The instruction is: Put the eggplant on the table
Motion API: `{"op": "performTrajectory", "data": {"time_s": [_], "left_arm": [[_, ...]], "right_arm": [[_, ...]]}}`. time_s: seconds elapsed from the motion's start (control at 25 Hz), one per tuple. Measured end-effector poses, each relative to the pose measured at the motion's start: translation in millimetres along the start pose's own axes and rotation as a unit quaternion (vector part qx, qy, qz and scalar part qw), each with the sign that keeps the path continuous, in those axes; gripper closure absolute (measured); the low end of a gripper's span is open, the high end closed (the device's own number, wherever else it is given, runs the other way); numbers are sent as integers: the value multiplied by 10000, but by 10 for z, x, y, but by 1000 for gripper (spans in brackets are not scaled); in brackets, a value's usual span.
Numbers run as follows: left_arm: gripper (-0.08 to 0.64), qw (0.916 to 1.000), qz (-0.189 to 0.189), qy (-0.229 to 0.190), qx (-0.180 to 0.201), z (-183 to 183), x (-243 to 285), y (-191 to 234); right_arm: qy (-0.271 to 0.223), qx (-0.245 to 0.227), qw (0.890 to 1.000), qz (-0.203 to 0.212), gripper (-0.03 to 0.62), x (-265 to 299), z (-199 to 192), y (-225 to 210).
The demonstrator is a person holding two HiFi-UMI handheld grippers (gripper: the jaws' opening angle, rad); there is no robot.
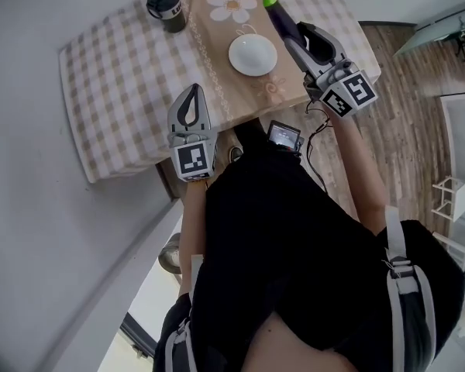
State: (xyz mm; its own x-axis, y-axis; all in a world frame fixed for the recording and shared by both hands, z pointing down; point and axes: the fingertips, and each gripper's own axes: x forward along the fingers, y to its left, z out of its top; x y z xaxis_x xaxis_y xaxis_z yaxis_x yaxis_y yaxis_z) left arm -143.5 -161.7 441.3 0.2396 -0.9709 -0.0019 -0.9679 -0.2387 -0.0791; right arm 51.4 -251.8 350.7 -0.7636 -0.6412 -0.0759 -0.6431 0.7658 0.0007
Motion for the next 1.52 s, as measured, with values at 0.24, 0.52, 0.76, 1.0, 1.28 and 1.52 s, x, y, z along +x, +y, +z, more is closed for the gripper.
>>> {"op": "performTrajectory", "data": {"time_s": [0.24,0.52,0.76,1.0,1.28,1.52], "left_arm": [[551,9999,-43,153,-26,-107,104,-28],[551,9994,-139,295,-102,-256,180,-50],[551,9991,-124,386,-107,-311,209,-48],[551,9990,-70,432,-120,-332,248,-11],[551,9989,-60,447,-95,-322,291,6],[551,9992,-92,385,-35,-312,310,25]], "right_arm": [[646,-817,9944,155,394,172,-323,127],[1162,-1361,9836,226,394,272,-574,172],[1541,-1617,9744,255,394,310,-767,159],[1743,-1570,9717,264,394,344,-926,90],[2036,-1565,9659,344,396,338,-1160,45],[2233,-1600,9608,380,396,344,-1353,45]]}}
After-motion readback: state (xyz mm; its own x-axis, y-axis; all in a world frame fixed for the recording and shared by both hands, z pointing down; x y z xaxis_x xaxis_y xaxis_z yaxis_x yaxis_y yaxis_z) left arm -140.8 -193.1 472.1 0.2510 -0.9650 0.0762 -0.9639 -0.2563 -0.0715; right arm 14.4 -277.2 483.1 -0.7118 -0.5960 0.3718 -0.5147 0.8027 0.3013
